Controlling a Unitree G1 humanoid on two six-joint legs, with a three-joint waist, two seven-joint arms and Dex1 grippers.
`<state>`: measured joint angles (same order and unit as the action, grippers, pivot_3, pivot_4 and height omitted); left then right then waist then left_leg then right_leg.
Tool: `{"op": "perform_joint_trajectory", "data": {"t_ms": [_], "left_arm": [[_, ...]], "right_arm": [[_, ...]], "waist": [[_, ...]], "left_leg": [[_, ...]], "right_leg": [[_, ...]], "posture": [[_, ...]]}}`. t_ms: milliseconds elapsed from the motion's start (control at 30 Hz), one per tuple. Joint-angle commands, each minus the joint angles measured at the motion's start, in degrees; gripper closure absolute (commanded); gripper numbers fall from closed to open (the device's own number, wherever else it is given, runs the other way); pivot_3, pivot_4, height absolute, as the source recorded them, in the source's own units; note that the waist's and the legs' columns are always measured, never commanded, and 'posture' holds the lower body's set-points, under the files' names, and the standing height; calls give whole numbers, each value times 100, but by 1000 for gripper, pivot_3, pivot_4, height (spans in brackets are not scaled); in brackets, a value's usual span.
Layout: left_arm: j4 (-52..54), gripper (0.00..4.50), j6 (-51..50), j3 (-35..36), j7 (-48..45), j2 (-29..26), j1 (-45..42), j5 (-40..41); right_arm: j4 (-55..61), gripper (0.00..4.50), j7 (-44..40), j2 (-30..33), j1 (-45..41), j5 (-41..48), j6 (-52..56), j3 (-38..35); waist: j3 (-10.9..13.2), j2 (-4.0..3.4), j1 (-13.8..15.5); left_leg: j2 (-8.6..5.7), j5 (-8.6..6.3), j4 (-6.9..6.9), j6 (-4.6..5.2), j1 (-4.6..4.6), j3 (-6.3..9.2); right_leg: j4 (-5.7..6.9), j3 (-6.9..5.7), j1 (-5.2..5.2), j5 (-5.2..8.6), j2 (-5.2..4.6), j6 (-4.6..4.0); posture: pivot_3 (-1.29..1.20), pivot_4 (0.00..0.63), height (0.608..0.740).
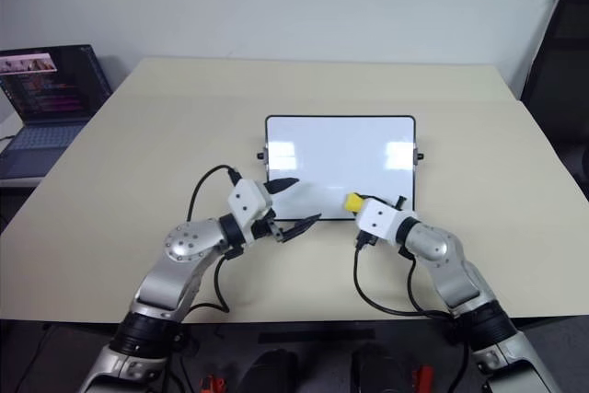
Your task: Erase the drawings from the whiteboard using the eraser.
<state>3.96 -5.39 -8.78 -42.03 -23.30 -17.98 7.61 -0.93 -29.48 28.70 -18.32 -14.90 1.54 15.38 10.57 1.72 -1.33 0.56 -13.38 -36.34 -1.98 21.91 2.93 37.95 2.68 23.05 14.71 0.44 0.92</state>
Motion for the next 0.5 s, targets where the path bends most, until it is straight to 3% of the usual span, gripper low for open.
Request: {"op": "perform_joint_trajectory", "data": {"t_ms": [33, 333, 500], "left_arm": [[117, 0, 151, 13, -13, 34, -105, 21], [-36, 0, 213, -25, -88, 83, -231, 7], [-79, 0, 253, -3, -127, 95, -240, 21]], "right_arm": [[-263, 3266, 157, 295, 244, -131, 447, -408], [56, 3266, 185, 370, 442, -42, 589, -604], [963, 3266, 211, -52, 701, 1046, 480, -1311]], "waist": [[-2, 3, -1], [-3, 5, -6], [-2, 4, -7]], "left_leg": [[-2, 0, -1, 0, 1, -3], [0, 0, -15, 0, 4, -5], [-5, 0, -16, 0, 21, -2]], "right_leg": [[-2, 1, 0, -6, -4, 10], [-1, 1, -2, -8, -4, 14], [-4, 1, 9, -26, -5, 44]], "posture": [[0, 150, 740], [0, 150, 740], [0, 150, 740]]}}
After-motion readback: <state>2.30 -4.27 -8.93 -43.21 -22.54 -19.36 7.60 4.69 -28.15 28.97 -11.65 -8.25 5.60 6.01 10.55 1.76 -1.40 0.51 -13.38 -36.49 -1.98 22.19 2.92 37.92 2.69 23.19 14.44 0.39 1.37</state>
